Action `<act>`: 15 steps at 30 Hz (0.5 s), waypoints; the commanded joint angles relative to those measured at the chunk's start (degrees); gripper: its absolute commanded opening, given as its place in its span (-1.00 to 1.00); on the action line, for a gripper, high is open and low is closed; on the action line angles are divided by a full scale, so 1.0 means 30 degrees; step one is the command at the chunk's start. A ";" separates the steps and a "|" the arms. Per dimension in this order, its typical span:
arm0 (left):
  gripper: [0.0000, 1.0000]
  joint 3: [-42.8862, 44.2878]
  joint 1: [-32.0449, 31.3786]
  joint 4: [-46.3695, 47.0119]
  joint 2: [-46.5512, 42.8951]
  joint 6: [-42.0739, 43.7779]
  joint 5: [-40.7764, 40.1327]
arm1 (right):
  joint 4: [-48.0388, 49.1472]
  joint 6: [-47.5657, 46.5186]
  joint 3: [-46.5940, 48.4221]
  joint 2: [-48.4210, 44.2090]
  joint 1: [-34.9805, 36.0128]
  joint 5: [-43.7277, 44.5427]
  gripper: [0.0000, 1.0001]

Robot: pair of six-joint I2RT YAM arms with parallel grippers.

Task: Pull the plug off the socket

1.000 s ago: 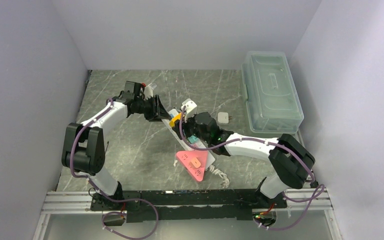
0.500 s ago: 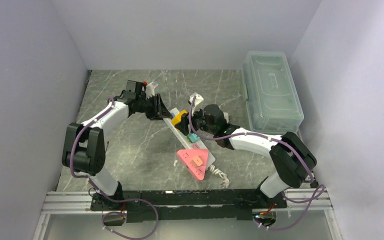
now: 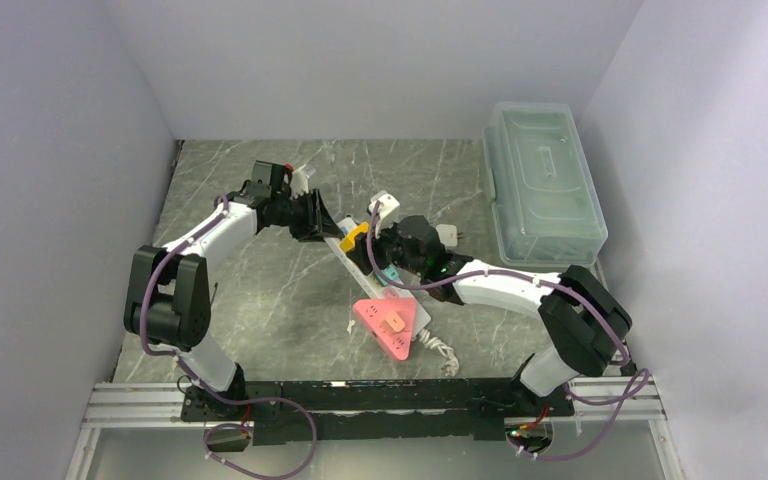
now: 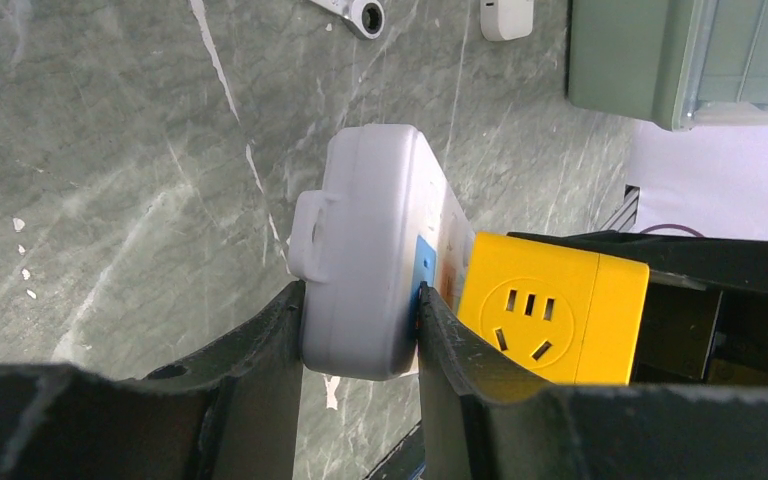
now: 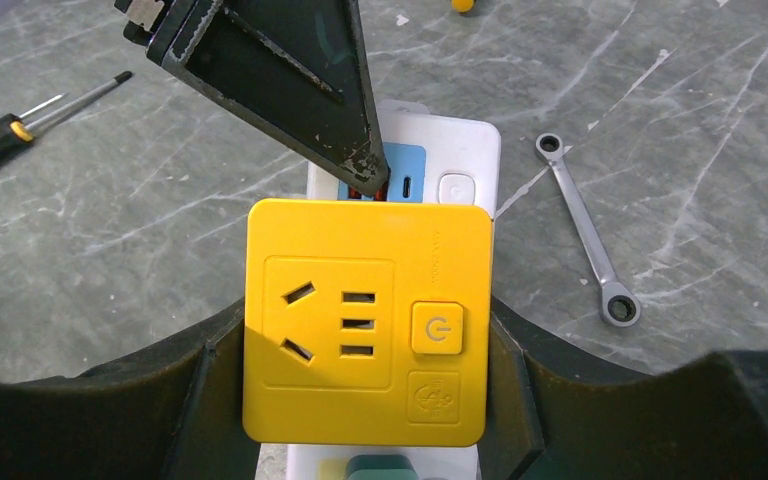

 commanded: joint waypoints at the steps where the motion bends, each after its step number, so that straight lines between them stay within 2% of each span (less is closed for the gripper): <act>1: -1.00 0.0661 0.0303 -0.0374 0.0127 0.2081 -0.2956 | -0.0677 -0.1774 0.0784 -0.0388 0.0475 0.2157 -1.00; 7: -1.00 0.0591 0.0303 -0.0223 0.0032 0.2183 -0.2889 | -0.0581 -0.1230 0.0736 -0.0363 0.0317 0.1806 -1.00; 13: -1.00 0.0533 0.0295 -0.0119 -0.0242 0.2305 -0.2796 | 0.0518 0.0786 -0.0012 -0.0867 -0.1634 -0.1531 -1.00; 15: -1.00 0.0482 0.0302 -0.0112 -0.0290 0.2308 -0.2853 | 0.0560 0.0802 -0.0143 -0.1045 -0.1835 -0.1537 -1.00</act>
